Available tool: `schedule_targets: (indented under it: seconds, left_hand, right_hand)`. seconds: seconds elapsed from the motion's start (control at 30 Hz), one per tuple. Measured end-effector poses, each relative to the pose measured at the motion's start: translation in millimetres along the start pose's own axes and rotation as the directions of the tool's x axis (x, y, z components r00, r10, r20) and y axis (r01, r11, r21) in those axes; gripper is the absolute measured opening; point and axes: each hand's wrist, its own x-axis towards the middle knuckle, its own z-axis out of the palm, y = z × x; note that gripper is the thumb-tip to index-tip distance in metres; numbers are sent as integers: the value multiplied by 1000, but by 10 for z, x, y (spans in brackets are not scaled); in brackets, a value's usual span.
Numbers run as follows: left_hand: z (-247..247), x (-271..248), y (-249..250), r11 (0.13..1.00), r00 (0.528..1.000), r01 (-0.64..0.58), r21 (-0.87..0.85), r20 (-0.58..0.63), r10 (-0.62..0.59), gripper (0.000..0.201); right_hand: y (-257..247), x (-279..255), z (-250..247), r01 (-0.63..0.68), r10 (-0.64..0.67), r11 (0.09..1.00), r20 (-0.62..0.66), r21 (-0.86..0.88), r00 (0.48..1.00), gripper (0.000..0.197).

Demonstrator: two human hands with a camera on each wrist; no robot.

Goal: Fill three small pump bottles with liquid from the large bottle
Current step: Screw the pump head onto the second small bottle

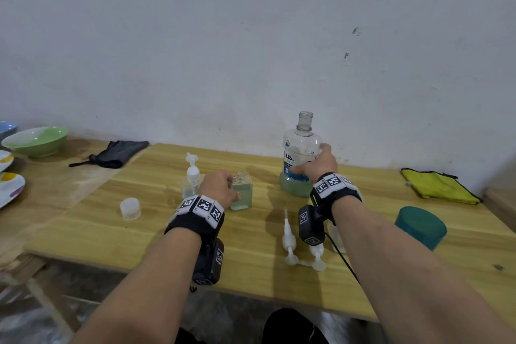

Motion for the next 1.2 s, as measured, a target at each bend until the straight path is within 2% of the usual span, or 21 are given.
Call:
schedule_targets:
  seconds: [0.07,0.13,0.2,0.27,0.3,0.37,0.43,0.53,0.63,0.87,0.93,1.0,1.1,1.2]
  left_hand:
    - [-7,-11,13,1000,1000,9,18,7,-9,31]
    - [-20,-27,40,999,1000,12,34,17,-12,31]
    - [-41,-47,77,998,1000,19,60,24,-20,28]
    - [-54,-57,103,997,999,30,75,19,-31,29]
    - [-56,-63,115,996,999,33,81,17,-35,31]
    - [-55,-62,122,996,999,37,87,17,-39,34]
    - [-51,-55,114,995,999,40,91,21,-42,34]
    - [-51,-51,109,995,999,46,93,19,-48,36]
    - [-60,-50,109,995,999,41,92,12,-43,39]
    - [-51,-32,76,998,999,29,63,13,-30,35]
    - [-49,-34,71,998,1000,25,54,13,-26,37]
    - [-53,-37,69,998,1000,27,54,8,-27,37]
    - [-64,-27,66,997,1000,22,76,-8,-22,32]
    - [-69,-19,61,997,1000,31,71,-4,-31,38]
  right_hand:
    - [-88,-76,-60,106,-113,992,-127,-64,985,107]
    - [-242,-168,-166,271,-319,934,-200,-231,927,97]
    - [-436,-289,-289,461,-534,792,-89,-399,841,68]
    - [-594,-439,-364,628,-621,616,197,-476,759,33]
    - [-641,-536,-378,685,-583,529,372,-500,722,21]
    - [-647,-734,-348,754,-384,371,650,-542,656,15]
    - [-570,-903,-293,799,-163,259,790,-543,590,22]
    - [-383,-1052,-220,846,-15,201,862,-494,507,38]
    - [-221,-1102,-124,870,49,169,885,-464,463,45]
    - [-85,-1036,11,920,-27,-51,922,-388,387,37]
    - [-143,-973,21,924,-116,-43,920,-381,374,37]
    - [-315,-883,-17,917,-279,91,874,-389,399,33]
    - [-727,-753,-97,881,-545,336,693,-334,471,13]
    - [-1056,-668,-81,794,-648,559,471,-240,598,23]
